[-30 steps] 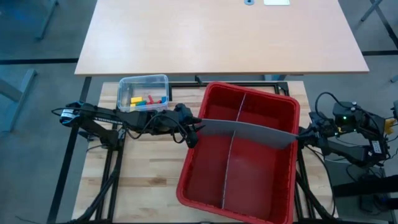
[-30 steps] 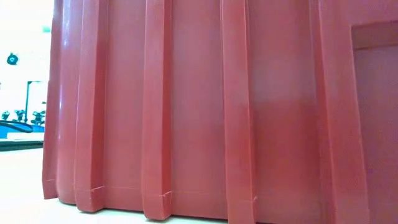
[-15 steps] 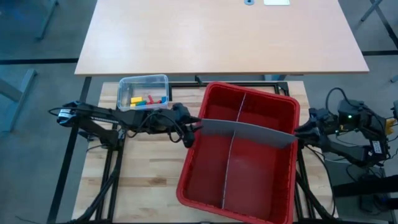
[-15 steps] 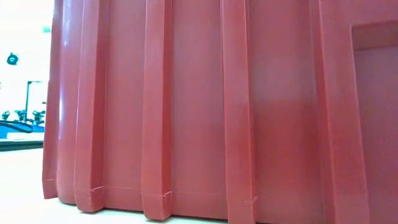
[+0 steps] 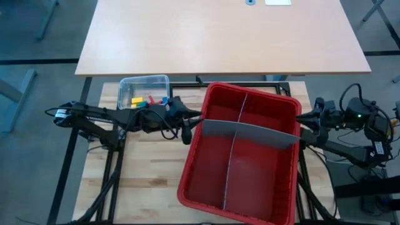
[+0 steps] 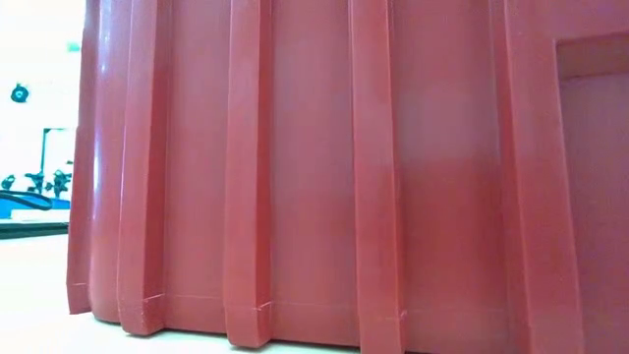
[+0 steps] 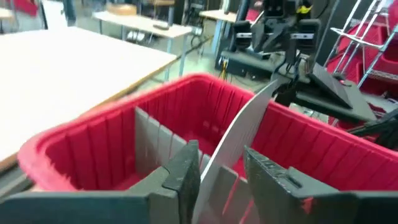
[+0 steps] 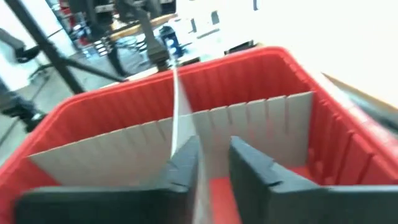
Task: Sort blocks
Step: Insert the bin divider into the red bin
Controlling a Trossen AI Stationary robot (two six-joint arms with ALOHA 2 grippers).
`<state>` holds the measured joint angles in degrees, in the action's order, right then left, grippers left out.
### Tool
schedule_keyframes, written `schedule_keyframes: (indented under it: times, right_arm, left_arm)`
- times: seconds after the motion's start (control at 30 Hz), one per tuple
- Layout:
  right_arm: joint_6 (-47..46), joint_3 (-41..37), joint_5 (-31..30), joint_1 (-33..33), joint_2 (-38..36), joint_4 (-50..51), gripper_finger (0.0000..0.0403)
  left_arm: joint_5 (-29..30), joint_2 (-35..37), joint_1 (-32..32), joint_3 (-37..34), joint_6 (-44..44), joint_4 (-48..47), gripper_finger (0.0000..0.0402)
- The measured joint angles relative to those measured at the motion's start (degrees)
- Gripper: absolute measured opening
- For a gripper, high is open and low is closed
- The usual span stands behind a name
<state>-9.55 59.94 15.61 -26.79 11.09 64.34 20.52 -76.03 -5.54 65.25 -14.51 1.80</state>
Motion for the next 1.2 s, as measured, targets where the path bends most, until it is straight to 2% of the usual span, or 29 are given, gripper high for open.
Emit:
schedule_keyframes:
  times: [0.13, 0.23, 0.37, 0.6, 1.03, 1.2]
  right_arm:
    - [0.4, -0.2, -6.2, 0.0, 0.0, -2.2, 0.0006]
    - [1.2, -0.6, -7.5, 0.0, 0.0, -3.0, 0.0002]
    - [0.6, -1.6, -8.2, -0.1, 0.0, -3.3, 0.0001]
    - [0.5, -2.0, -8.1, 0.0, 0.0, -3.3, 0.0000]
    - [0.4, -2.6, -8.1, 0.0, 0.0, -3.3, 0.0000]
    - [0.1, -3.0, -8.1, 0.0, 0.0, -3.3, 0.0000]
  left_arm:
    - [2.7, -3.1, 0.0, 0.0, 3.1, 7.5, 0.0043]
    - [3.3, -6.3, 0.0, 0.0, 5.3, 13.6, 0.0007]
    - [5.6, -10.7, -0.1, 0.0, 5.7, 18.3, 0.0001]
    - [6.0, -14.4, -0.5, 0.0, 4.9, 20.7, 0.0000]
    - [1.9, -14.7, -0.7, 0.0, -0.2, 10.3, 0.0000]
    - [1.9, -14.5, -0.7, 0.0, 0.4, 14.5, 0.0000]
